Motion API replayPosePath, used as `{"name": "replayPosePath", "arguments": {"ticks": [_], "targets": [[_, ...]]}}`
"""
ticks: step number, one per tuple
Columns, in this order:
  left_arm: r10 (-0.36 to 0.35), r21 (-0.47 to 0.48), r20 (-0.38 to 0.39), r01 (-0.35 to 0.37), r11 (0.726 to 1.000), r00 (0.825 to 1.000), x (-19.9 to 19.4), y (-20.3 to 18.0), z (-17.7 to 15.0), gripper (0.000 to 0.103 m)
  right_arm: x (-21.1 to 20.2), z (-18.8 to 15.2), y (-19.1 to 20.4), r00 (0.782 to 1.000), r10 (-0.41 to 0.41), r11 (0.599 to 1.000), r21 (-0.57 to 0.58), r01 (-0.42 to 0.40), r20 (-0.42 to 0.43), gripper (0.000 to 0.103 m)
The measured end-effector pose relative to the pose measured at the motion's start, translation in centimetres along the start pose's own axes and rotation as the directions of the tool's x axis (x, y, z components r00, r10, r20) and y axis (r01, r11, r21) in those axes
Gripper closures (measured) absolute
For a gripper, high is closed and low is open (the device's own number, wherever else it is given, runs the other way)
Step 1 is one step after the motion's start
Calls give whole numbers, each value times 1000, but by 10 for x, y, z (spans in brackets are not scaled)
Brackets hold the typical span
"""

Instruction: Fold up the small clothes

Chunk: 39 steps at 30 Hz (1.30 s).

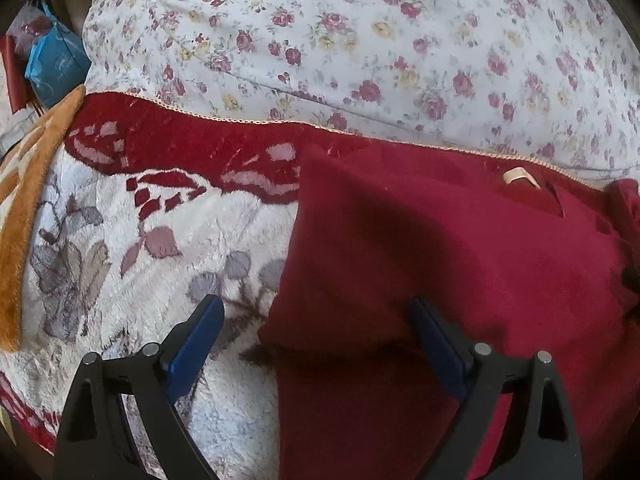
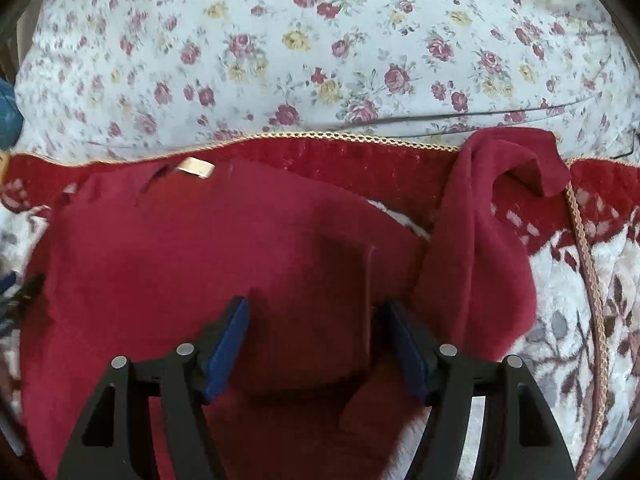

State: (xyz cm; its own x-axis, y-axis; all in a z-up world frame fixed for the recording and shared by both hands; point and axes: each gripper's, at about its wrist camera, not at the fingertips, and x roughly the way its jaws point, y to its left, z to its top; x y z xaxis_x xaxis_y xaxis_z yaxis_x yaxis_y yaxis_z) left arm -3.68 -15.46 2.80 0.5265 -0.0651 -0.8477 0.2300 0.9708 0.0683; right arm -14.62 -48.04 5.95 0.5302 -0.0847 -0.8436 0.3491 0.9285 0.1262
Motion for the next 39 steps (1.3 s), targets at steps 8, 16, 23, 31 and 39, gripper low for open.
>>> {"name": "replayPosePath", "arguments": {"ticks": [8,16,23,31,39], "targets": [[-37,-30,42,38,999,998,-19,4,2,10,-43,2,-88,991,-108,975,204,91,74,17],[-44,-37,26,45,998,999,-14,2,2,10,-15,32,-105,993,-88,958,278,62,82,17],[-52,-23,26,53,998,998,-12,-1,3,10,28,69,-82,984,-167,976,150,157,55,38],[-49,-1,18,49,999,999,-6,-5,4,10,83,93,-99,972,-228,963,135,233,-55,85],[-51,-35,53,53,998,997,-15,3,7,10,5,74,-94,993,12,988,149,-29,114,88]]}}
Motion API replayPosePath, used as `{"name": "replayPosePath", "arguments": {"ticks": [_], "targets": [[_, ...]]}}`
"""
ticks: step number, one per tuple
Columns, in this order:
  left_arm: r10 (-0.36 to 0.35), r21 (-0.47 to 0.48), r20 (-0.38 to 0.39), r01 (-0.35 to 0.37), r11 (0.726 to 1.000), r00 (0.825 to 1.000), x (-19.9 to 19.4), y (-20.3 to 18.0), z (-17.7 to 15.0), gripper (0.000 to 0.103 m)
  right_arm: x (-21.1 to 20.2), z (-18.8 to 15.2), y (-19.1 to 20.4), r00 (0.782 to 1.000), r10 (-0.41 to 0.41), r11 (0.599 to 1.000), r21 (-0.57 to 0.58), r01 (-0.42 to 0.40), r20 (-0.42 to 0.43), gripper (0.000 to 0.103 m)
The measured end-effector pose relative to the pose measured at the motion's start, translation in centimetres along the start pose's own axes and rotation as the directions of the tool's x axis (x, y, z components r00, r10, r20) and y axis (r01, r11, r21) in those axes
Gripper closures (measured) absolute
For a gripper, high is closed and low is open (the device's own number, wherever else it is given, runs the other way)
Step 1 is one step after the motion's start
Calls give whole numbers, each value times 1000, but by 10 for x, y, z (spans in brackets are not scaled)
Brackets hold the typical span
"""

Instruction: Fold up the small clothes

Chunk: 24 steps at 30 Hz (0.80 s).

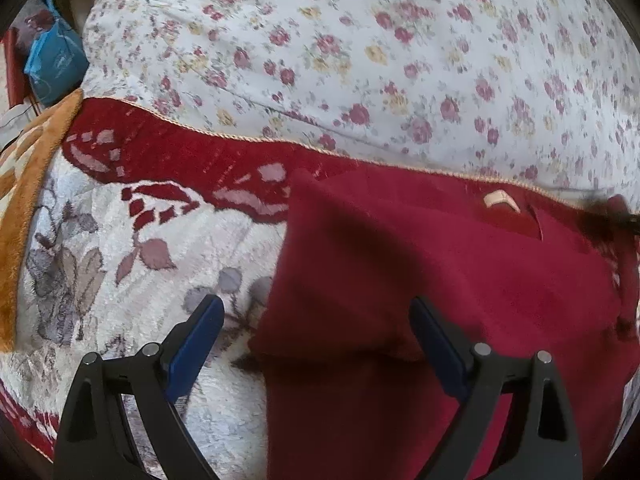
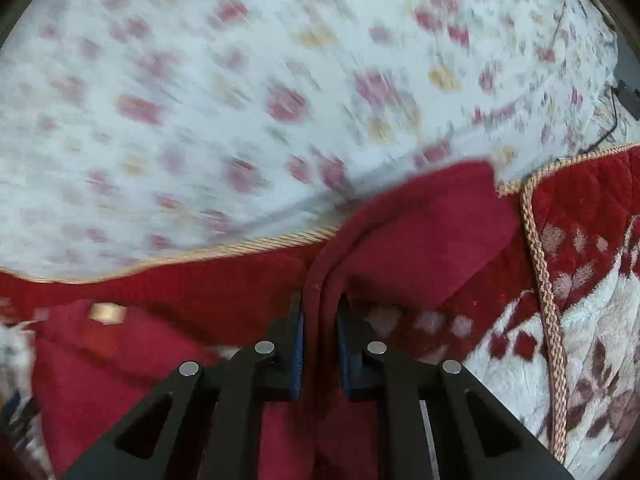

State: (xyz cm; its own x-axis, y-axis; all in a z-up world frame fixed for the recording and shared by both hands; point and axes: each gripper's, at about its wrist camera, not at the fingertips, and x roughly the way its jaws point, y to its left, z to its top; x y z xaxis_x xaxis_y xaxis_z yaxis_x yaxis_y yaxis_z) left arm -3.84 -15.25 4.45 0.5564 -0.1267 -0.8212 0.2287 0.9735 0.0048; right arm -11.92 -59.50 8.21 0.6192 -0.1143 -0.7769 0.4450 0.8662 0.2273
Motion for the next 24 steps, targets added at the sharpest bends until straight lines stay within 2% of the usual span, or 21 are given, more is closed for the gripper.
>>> {"name": "replayPosePath", "arguments": {"ticks": [2,4,5,7,8,9,10,11,13,15,20,22,24], "targets": [[-1,-29,28,1,1000,1000,-7,6,2,10,-40,-6,20,994,98,994,-47,-95,55,88],[-8,-60,53,11,998,999,-13,12,4,10,-83,-22,52,974,205,969,-161,-188,96,88],[-12,-71,61,16,997,998,-15,15,5,10,-96,-31,70,965,243,949,-228,-215,99,88],[-18,-94,71,25,995,997,-17,19,6,10,-109,-61,111,951,304,886,-385,-259,61,88],[-21,-103,72,29,994,997,-17,21,6,10,-108,-80,127,954,297,860,-445,-252,34,84],[-24,-113,71,32,993,997,-17,23,6,10,-101,-105,141,961,278,837,-489,-245,-5,78],[-34,-127,67,42,991,997,-17,25,5,10,-92,-117,148,962,269,822,-508,-256,-49,58],[-46,-135,61,54,989,997,-16,26,5,10,-81,-131,151,963,253,812,-519,-265,-95,42],[-67,-143,50,74,987,996,-16,27,4,10,-65,-150,149,972,195,822,-519,-236,-133,41],[-68,-139,57,76,987,996,-18,27,3,10,-58,-153,145,968,194,841,-480,-248,-160,41],[-75,-137,72,85,987,995,-20,25,5,10,-55,-122,152,961,255,886,-372,-275,-103,41],[-68,-132,63,76,988,996,-18,23,6,10,-46,-105,176,960,268,889,-365,-277,-76,41],[-59,-132,59,67,989,996,-17,23,6,10,-27,-97,203,958,274,880,-379,-286,-87,41]]}}
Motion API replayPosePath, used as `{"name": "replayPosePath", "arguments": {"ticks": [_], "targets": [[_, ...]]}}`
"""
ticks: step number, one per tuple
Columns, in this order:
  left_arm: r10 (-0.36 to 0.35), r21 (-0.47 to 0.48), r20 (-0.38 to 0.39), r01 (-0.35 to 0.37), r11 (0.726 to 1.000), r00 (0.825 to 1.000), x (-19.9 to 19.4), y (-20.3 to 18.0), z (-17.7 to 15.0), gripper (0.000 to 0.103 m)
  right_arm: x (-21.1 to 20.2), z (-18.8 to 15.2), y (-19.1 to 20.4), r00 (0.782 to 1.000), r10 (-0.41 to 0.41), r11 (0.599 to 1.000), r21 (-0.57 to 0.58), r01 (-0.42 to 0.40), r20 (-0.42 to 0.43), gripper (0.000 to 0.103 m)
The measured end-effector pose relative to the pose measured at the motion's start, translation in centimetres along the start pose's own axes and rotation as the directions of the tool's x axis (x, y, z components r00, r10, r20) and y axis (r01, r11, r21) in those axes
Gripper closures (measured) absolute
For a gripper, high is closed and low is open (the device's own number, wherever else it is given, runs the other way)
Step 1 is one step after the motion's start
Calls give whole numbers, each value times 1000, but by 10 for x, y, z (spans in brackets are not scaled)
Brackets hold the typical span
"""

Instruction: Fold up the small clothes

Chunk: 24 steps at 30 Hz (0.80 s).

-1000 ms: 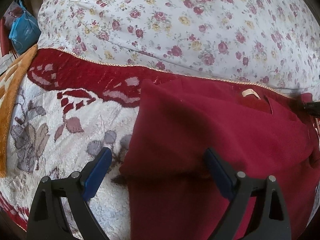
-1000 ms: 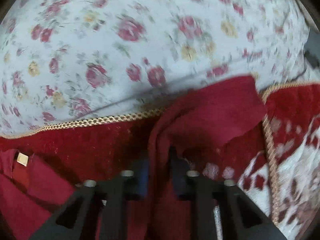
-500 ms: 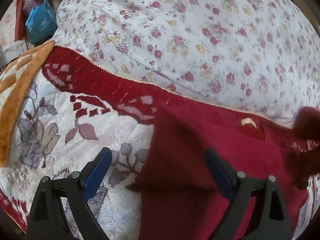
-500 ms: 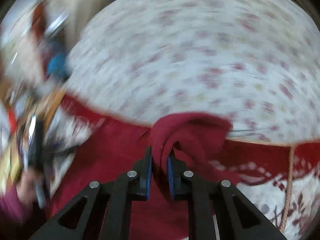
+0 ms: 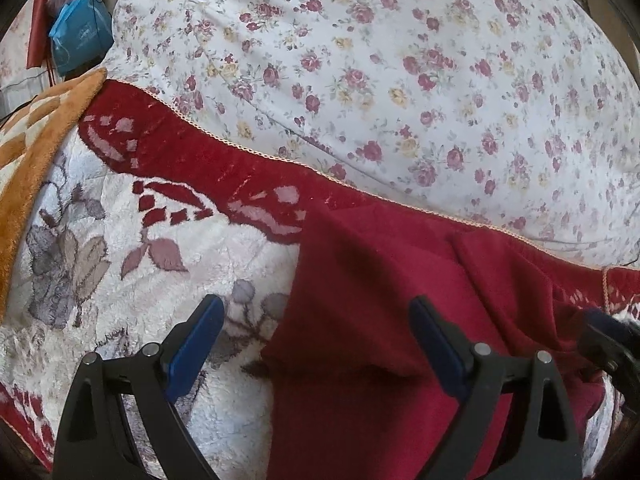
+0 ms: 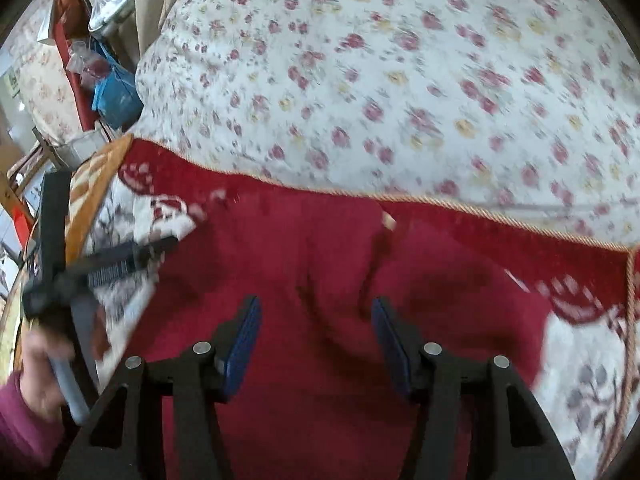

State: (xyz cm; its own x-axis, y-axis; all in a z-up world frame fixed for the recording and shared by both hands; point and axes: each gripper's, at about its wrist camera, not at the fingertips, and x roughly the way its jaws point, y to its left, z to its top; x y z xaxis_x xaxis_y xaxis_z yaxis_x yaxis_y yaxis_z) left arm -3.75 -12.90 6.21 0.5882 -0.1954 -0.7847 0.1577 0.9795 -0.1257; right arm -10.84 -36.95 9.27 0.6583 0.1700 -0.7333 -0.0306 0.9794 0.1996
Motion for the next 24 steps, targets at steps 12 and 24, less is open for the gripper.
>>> {"name": "replayPosePath", "arguments": {"ticks": [12,24], "targets": [[-5,-51,35,7,999,999,-12,25,16,10,49,22,20,999,15,1000,6,-15,-48,95],[16,-11,40,-16,1000,999,-10,13,13,10,-23,-42,-17,994,104,989,113,-99,-36,36]]}}
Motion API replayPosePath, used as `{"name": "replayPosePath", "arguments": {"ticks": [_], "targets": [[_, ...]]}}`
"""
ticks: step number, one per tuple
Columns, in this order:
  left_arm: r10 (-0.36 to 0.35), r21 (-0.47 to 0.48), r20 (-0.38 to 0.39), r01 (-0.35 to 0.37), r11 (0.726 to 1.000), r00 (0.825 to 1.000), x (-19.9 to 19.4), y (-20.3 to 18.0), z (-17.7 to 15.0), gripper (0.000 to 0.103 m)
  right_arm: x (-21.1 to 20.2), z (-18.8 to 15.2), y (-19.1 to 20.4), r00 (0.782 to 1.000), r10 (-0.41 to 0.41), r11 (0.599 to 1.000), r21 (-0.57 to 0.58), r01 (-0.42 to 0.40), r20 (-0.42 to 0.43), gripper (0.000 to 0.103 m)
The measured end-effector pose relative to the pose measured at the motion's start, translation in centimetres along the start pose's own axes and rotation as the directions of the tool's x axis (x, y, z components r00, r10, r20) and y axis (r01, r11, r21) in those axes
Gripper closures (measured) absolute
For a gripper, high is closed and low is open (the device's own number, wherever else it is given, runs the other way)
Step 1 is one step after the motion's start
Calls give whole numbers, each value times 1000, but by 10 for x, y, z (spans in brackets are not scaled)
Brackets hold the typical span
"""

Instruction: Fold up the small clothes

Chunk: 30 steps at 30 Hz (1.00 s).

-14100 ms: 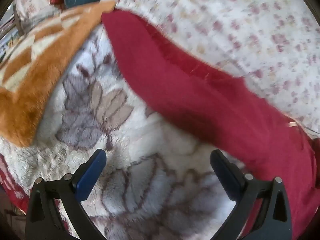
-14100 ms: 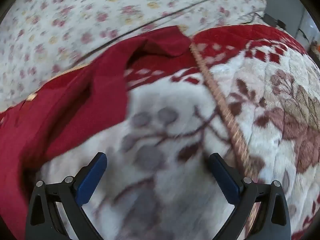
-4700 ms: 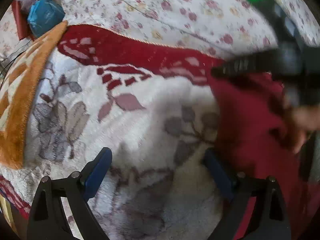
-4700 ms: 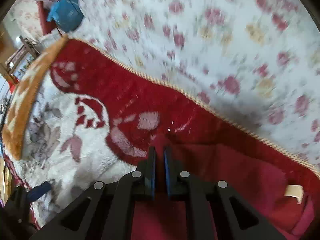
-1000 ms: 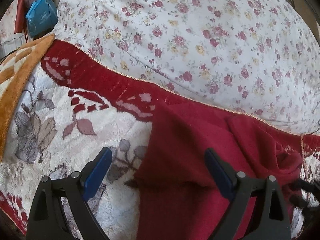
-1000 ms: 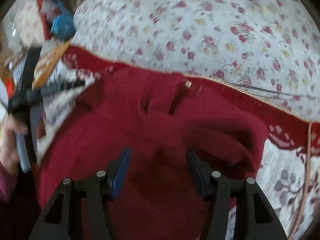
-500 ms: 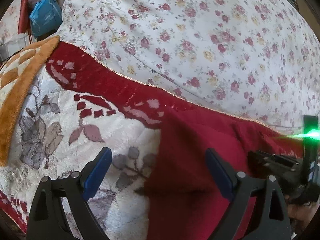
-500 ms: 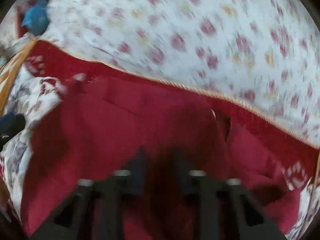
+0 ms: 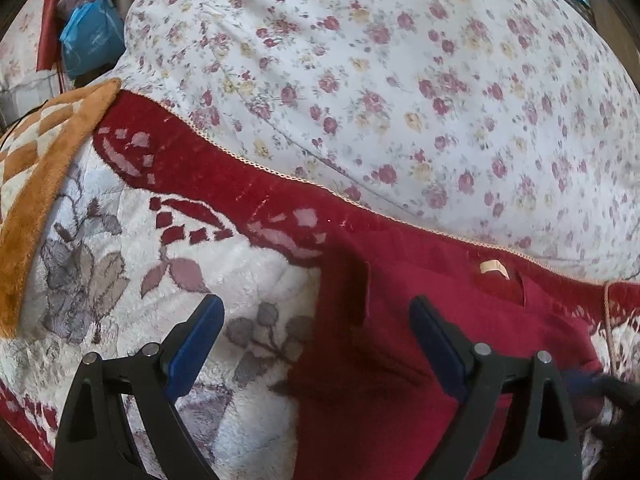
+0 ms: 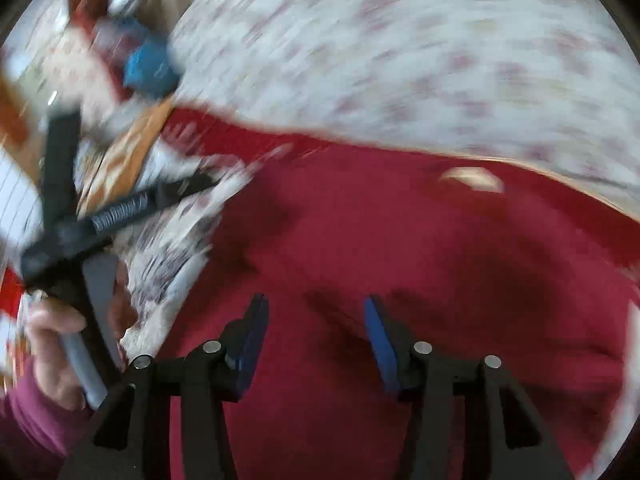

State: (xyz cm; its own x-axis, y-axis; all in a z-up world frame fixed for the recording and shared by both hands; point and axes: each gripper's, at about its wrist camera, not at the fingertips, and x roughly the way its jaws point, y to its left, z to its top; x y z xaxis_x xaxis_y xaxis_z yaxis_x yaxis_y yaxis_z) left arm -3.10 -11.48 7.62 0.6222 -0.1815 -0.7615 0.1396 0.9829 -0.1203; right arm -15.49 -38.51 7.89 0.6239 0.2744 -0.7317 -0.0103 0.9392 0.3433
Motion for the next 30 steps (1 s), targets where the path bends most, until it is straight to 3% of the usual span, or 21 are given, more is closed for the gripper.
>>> {"name": "replayPosePath", "arguments": {"ticks": [1,2,5,7,9,10,11,12,13,15,17,21,23,25,28,30], "targets": [[0,3,1,0,1000,1000,1,-2,-1,10,-22,-2,-27,996,-76,995,70,73,46,23],[0,5,-1,0,1000,1000,2,-3,-1,10,-34,-5,-48,987,-145,983,125,136,65,17],[17,24,-33,-16,1000,999,14,-10,-6,10,-37,-8,-109,953,-302,912,287,292,-11,17],[36,44,-73,-33,998,997,27,-16,-14,10,-23,-15,-144,961,-273,886,377,272,-49,18],[46,74,-104,-38,997,994,36,-22,-21,10,-9,-20,-165,979,-191,876,437,204,-75,41],[68,105,-114,-56,993,991,40,-27,-25,10,-4,-20,-168,987,-143,884,439,159,-70,66],[86,125,-114,-72,990,990,42,-30,-28,10,-8,-16,-164,983,-175,899,399,182,-53,81],[97,142,-109,-81,987,989,42,-33,-29,10,-15,-12,-156,976,-217,916,338,214,-29,86],[98,160,-98,-82,984,990,40,-35,-29,10,-23,-10,-150,965,-262,927,280,251,5,87],[90,175,-98,-72,982,991,40,-39,-30,10,-20,-6,-153,936,-352,903,265,338,6,87],[95,179,-108,-75,981,990,43,-40,-32,10,-14,-12,-164,938,-344,896,282,343,-48,87],[94,176,-112,-73,982,989,43,-39,-33,10,-40,-19,-152,953,-302,907,314,283,15,80],[89,165,-119,-68,984,989,45,-38,-32,10,-49,-24,-132,962,-273,933,248,260,18,65],[89,163,-121,-68,984,989,46,-38,-32,10,-41,-32,-116,962,-270,949,161,272,-35,64],[92,162,-118,-72,984,989,45,-37,-33,8,-42,-59,-110,923,-369,926,44,375,-109,73],[88,158,-120,-68,985,989,45,-35,-33,8,-54,-75,-116,932,-340,934,70,350,-123,73]]}}
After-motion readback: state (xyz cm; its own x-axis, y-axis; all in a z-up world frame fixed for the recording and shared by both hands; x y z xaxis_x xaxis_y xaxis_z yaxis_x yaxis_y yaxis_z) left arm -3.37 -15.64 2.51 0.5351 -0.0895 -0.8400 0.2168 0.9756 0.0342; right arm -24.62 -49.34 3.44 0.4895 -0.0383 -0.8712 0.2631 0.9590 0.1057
